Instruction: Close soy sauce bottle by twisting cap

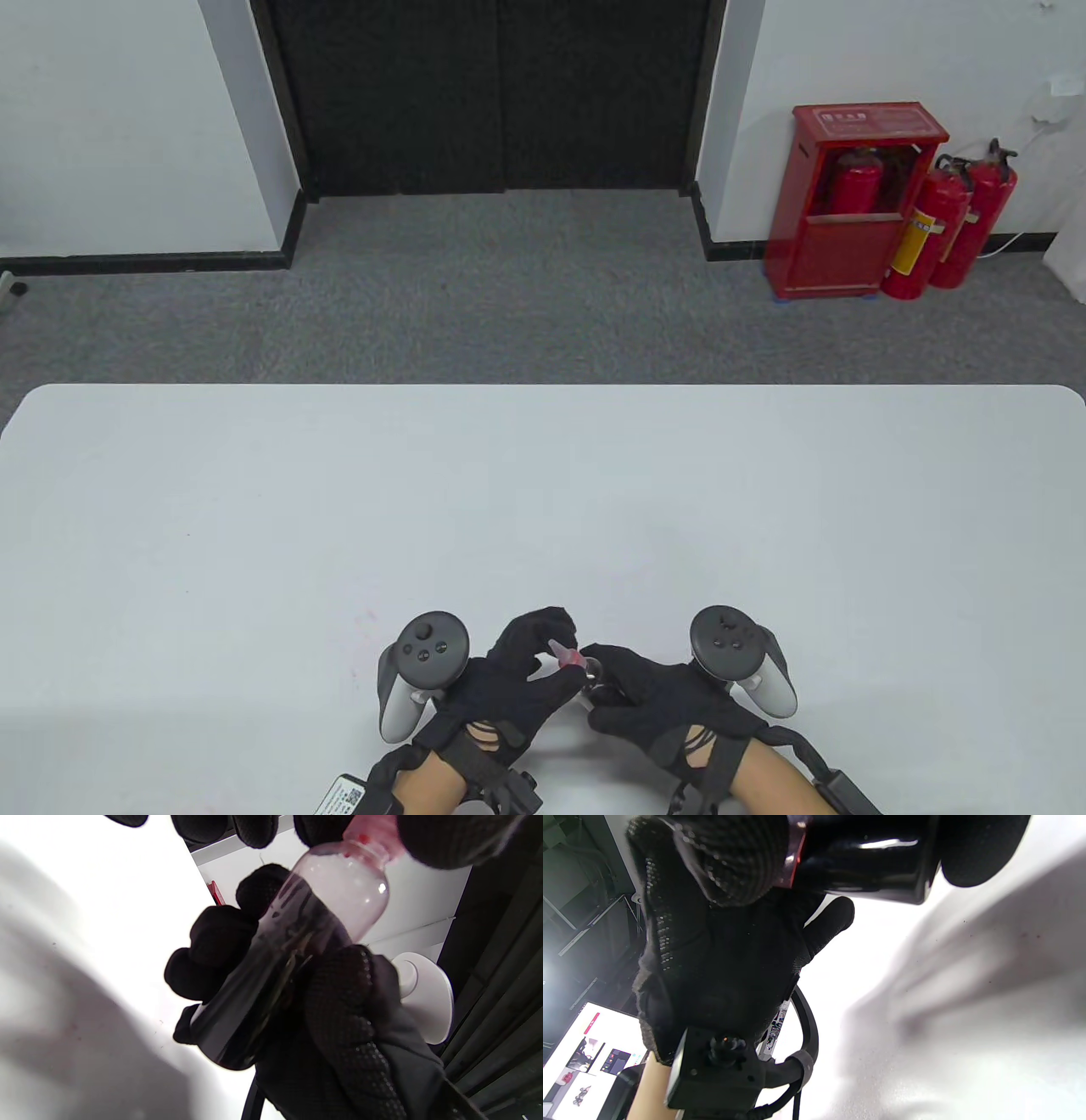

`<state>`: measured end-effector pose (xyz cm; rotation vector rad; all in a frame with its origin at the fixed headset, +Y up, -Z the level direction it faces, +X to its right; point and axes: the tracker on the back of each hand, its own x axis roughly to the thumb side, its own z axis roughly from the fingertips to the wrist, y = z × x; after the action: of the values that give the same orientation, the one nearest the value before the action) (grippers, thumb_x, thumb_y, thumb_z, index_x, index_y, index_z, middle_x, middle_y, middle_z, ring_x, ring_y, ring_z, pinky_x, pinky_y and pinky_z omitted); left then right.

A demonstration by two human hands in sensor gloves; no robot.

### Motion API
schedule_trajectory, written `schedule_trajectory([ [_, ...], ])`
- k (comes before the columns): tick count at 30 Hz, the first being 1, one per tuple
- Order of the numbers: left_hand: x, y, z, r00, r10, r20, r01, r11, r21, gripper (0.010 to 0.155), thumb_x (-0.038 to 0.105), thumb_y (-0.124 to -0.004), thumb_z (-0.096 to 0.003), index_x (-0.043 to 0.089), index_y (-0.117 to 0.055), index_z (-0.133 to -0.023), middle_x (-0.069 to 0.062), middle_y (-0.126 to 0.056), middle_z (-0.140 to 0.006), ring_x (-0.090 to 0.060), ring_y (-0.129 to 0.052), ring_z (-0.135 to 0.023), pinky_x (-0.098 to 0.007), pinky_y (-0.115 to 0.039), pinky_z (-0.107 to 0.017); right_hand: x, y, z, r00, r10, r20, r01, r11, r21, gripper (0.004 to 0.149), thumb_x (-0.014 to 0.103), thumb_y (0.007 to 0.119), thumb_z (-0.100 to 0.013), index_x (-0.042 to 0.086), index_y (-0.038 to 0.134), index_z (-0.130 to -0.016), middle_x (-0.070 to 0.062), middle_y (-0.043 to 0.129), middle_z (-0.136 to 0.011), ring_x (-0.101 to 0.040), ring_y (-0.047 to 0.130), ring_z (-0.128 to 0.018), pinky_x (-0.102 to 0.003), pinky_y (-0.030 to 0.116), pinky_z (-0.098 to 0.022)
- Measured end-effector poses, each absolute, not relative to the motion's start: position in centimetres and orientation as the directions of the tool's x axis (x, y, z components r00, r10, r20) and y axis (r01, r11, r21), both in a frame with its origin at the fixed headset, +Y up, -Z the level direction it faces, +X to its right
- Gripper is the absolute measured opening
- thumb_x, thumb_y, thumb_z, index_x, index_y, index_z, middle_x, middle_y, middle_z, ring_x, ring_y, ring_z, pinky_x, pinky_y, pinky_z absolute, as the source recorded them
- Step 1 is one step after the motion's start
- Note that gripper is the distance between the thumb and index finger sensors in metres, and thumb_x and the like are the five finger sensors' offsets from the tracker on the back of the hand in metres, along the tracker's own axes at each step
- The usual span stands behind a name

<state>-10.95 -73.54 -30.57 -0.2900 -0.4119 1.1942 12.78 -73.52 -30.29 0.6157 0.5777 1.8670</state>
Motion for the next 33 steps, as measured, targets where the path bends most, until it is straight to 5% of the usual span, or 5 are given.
schedule_trajectory([
  [20,-11.07,-73.12,-30.51,0.278,0.943,0.184,-0.845,0.331,-0.421,0.064,0.06,-0.074,-0.045,0.04,-0.059,-0.103,0.007,-0.048,-0.121,-0.035,-0.051,-0.113,-0.067,-0.045,-0.074,13.09,-73.18,-30.32,-0.295,0.944,0.145,-0.702,-0.317,0.637,0.077,0.042,0.082,-0.041,0.015,0.051,-0.106,-0.019,0.072,-0.101,-0.051,0.075,-0.084,-0.063,0.072,-0.053],
  [29,-10.99,-73.47,-30.24,0.282,0.932,0.226,-0.849,0.352,-0.394,0.089,0.083,-0.067,-0.037,0.035,-0.036,-0.105,0.008,-0.032,-0.121,-0.032,-0.045,-0.115,-0.066,-0.045,-0.075,12.97,-73.22,-30.24,-0.323,0.933,0.162,-0.685,-0.348,0.64,0.077,0.042,0.082,-0.041,0.016,0.051,-0.106,-0.019,0.072,-0.101,-0.051,0.075,-0.084,-0.063,0.071,-0.053],
  [33,-11.44,-72.98,-30.13,0.338,0.909,0.243,-0.863,0.402,-0.305,0.086,0.086,-0.07,-0.0354,0.037,-0.043,-0.1,0.009,-0.04,-0.119,-0.03,-0.052,-0.113,-0.065,-0.049,-0.074,12.77,-73.29,-30.19,-0.337,0.925,0.176,-0.673,-0.367,0.642,0.077,0.042,0.082,-0.041,0.016,0.051,-0.106,-0.019,0.072,-0.101,-0.051,0.075,-0.084,-0.063,0.071,-0.053],
])
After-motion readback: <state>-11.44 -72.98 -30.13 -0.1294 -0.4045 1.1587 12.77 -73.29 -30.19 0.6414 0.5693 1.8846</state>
